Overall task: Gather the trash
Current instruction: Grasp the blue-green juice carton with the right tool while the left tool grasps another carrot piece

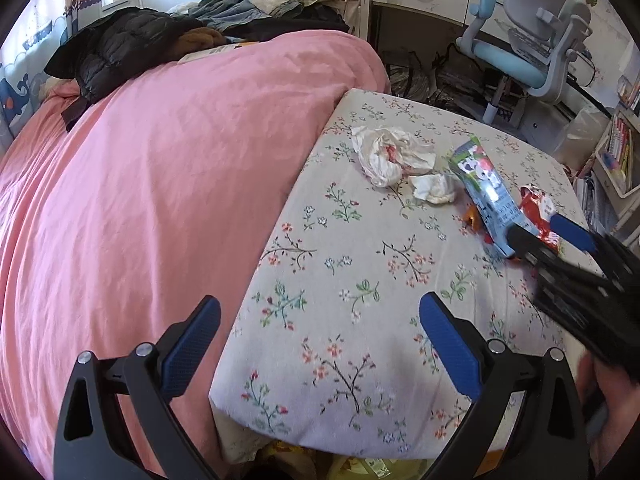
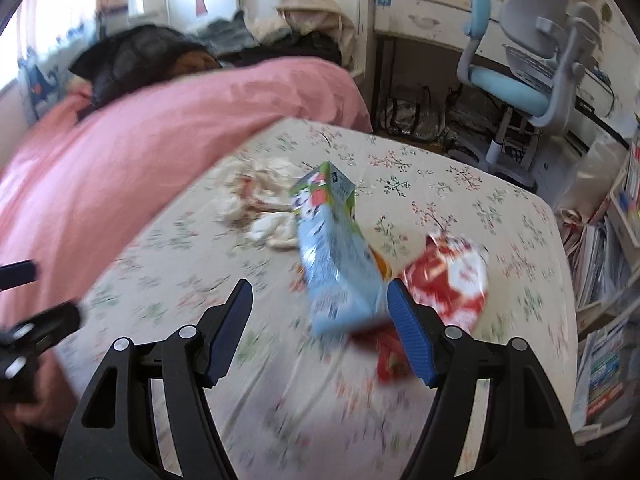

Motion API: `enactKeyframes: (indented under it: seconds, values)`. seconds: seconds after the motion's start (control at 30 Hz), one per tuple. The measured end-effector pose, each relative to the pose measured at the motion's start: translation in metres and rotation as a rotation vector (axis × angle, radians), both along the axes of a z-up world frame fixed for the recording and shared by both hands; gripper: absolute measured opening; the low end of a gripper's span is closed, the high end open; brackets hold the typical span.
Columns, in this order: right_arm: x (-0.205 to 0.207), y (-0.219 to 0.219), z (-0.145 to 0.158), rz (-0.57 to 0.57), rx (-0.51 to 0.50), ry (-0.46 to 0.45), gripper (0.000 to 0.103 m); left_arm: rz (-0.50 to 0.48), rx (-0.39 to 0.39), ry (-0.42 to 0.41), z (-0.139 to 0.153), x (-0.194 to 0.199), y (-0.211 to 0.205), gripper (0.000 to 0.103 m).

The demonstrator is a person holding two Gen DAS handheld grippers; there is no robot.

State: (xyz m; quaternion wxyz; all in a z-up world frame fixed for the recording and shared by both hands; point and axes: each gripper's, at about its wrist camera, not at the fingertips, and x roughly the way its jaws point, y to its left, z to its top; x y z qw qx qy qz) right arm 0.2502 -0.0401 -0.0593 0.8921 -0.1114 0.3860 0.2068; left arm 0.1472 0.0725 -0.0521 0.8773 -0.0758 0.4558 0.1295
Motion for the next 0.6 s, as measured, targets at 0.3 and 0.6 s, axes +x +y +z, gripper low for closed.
enactKeyframes:
  seconds: [0.3, 0.6]
  values:
    - [0.057, -0.052, -0.007, -0.074, 0.233, 0.121, 0.03, -0.051, 0.036, 0.027, -0.005, 0.031, -0.009, 0.095]
    - [0.042, -0.143, 0.013, -0.146, 0.501, 0.207, 0.029, -0.206, -0.034, 0.016, -0.013, 0.076, -0.036, 0.095]
